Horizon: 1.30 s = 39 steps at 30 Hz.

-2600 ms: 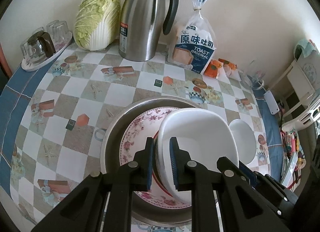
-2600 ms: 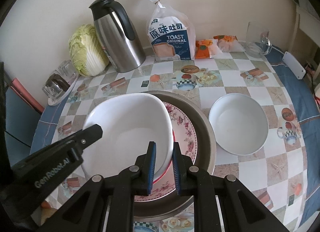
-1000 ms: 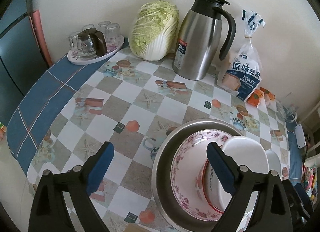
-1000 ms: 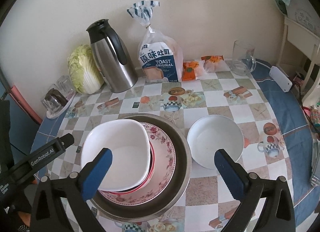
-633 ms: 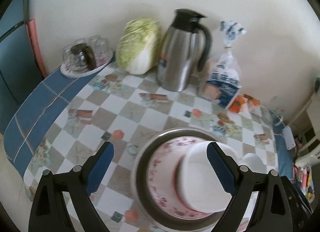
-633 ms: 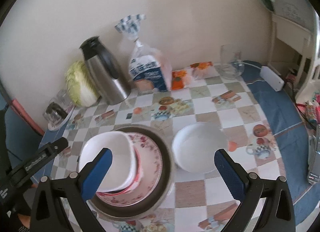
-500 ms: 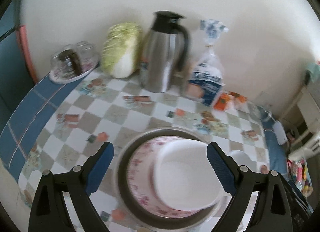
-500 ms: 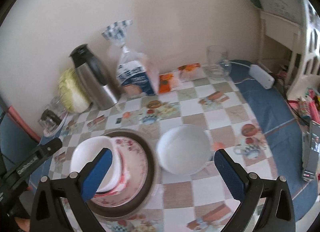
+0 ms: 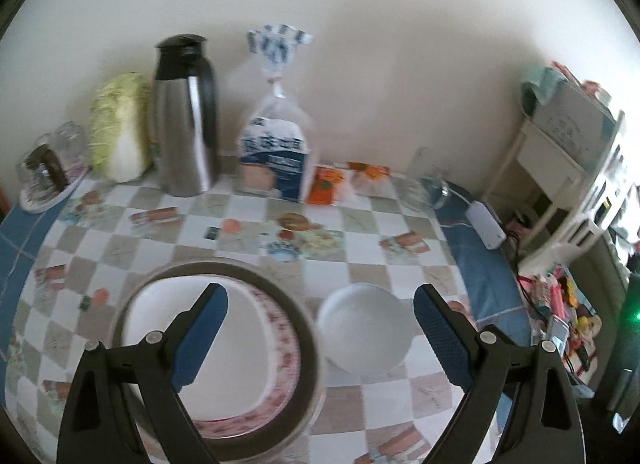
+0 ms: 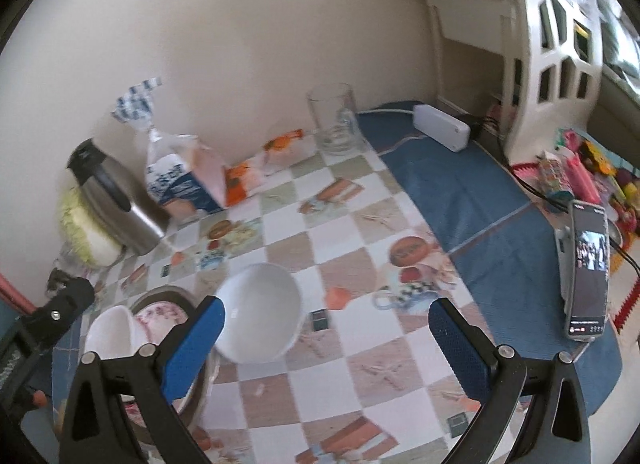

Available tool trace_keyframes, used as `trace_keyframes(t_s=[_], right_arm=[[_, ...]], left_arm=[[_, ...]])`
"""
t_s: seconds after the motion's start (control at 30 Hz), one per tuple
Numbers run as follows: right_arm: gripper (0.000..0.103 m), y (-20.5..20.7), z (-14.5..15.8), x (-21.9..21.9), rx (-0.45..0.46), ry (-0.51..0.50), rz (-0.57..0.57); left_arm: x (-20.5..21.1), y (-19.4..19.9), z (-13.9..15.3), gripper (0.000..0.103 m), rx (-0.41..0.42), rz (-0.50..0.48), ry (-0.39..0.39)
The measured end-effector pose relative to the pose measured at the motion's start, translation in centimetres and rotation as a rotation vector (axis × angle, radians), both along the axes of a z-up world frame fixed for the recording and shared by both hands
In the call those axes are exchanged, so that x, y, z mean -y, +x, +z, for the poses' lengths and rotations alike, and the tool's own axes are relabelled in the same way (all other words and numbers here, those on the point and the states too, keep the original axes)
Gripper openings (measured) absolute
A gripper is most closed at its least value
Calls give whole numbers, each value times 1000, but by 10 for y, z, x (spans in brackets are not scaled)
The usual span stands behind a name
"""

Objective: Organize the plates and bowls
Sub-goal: 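Move both tools to the round white bowl on the table, then close both grippers on the round white bowl's rim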

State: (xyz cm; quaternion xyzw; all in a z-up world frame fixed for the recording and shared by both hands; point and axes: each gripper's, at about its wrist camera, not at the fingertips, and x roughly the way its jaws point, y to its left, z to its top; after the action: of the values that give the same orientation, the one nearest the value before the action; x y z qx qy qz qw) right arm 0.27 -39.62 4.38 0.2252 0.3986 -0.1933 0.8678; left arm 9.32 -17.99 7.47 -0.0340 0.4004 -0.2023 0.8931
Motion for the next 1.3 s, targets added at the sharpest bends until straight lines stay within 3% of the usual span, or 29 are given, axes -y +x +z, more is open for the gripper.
trace_keyframes(t_s=[0.23,0.43,0.93,1.03,1.3], right_arm=[[103,6,-32,17,-74,27,-25],[103,19,-56,9,-134,27,12],[103,45,-100,1,-234,35,34],[99,48,-106,0,-240,47,33],[70,52,-110,-7,-220,78,50]], left_arm=[[39,6,-19,95,-25,-108,31],[51,23,-40,95,-104,-122,35],[64,34,-58,94,-106,-142,111],[63,35,-59,94,-109,-136,118],[61,34,-56,94,-99,-135,127]])
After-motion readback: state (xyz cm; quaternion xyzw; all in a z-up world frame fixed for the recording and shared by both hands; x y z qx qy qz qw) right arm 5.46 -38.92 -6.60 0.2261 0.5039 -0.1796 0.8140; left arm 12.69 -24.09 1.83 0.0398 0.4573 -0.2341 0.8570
